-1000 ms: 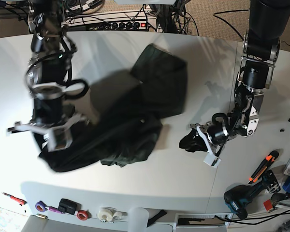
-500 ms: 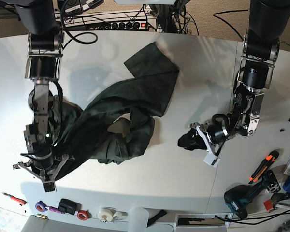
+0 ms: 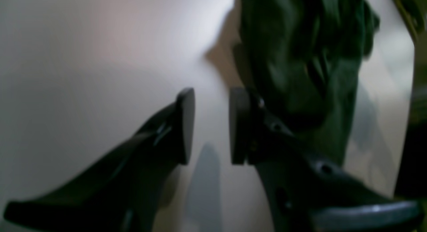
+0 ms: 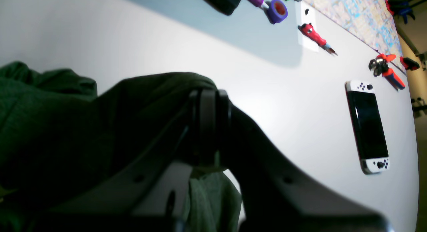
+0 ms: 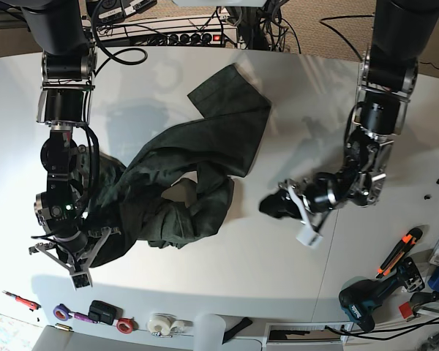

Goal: Layout the t-shirt on the table in an organized manner, then fold the t-shirt properly
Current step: 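Grasp the shirt with the left gripper and pull it outward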

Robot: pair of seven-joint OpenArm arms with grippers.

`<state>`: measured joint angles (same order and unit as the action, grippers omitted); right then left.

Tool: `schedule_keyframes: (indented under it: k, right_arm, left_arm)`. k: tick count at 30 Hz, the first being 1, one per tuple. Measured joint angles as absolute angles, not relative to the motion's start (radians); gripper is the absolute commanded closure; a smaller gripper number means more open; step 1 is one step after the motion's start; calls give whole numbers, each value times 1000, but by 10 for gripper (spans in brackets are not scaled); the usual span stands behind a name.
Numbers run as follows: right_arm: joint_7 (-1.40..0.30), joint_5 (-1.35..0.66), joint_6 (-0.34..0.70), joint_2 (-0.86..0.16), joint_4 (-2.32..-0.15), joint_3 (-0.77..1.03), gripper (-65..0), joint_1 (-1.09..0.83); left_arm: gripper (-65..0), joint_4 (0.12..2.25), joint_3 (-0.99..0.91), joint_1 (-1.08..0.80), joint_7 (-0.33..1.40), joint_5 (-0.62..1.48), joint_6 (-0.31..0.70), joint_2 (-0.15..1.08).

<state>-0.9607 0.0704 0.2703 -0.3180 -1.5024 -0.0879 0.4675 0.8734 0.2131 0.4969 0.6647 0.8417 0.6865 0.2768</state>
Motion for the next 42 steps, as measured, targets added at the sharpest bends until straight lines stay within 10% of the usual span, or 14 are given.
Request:
schedule_keyframes:
  k: [11, 34, 42]
  right_arm:
    - [-940, 69, 271, -318, -1501, -88, 0, 450]
    - [-942, 65, 270, -318, -1501, -88, 0, 451]
    - [-942, 65, 270, -318, -1501, -88, 0, 451]
  left_arm:
    - [-273, 1124, 408, 502, 1228, 1257, 699, 443]
    - [-270, 1134, 422, 358, 1084, 1126, 709, 343]
    - [0, 1130, 426, 352, 1054, 1052, 704, 289]
